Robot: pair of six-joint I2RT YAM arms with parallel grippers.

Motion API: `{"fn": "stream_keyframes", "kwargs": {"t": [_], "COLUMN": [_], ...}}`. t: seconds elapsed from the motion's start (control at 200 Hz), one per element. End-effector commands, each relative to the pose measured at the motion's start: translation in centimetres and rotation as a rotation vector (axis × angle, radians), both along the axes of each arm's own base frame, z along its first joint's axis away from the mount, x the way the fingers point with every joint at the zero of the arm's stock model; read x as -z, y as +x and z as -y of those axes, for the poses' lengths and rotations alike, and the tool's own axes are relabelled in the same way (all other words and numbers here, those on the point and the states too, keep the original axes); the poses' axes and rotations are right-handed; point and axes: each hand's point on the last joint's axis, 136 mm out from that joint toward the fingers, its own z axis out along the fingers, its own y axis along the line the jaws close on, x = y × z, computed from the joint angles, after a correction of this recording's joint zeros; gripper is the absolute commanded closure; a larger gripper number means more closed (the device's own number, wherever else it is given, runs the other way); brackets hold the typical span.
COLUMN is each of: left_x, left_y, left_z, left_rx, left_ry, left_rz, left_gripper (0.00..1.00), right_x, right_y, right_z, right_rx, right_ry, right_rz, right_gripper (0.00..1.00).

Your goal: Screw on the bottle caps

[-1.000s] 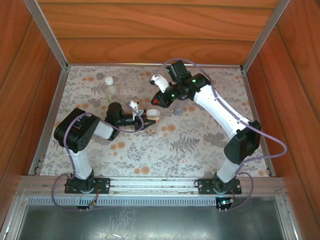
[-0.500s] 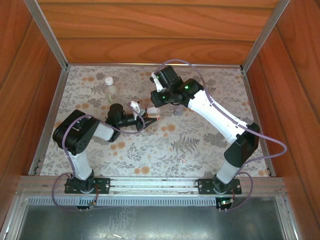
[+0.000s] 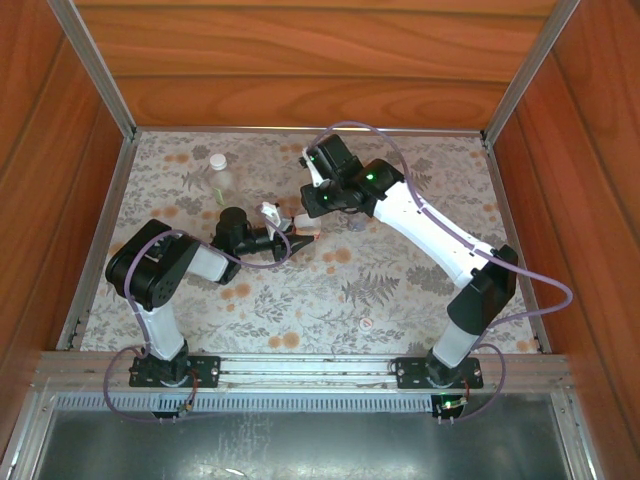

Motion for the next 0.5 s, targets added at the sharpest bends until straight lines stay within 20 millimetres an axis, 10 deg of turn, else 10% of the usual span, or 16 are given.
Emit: {"fn": "stream_keyframes", "kwargs": {"t": [0.0, 0.23, 0.495], "left_x": [4.0, 3.8, 4.0], "left_y": [-0.6, -0.5, -2.1], "left_z": [-0.8, -0.8, -0.5], "left_rx": [-0.022, -0.016, 0.095], "left_ry": [0.097, 0.091, 0.063], "left_rz": [-0.092, -0.093, -0.145], "left_gripper": [0.50, 0.50, 0.50], "right_x": [0.3, -0.1, -5.1], "right_y": [-1.0, -1.1, -3.2], "right_z": [0.4, 0.7, 0.9], "right_rx": [-0.039, -0.067, -0.309], "right_ry": [-0.029, -0.029, 0.094], "right_rz": [-0.013, 0.007, 0.109], "right_gripper": [0.57, 0.44, 0.31]}}
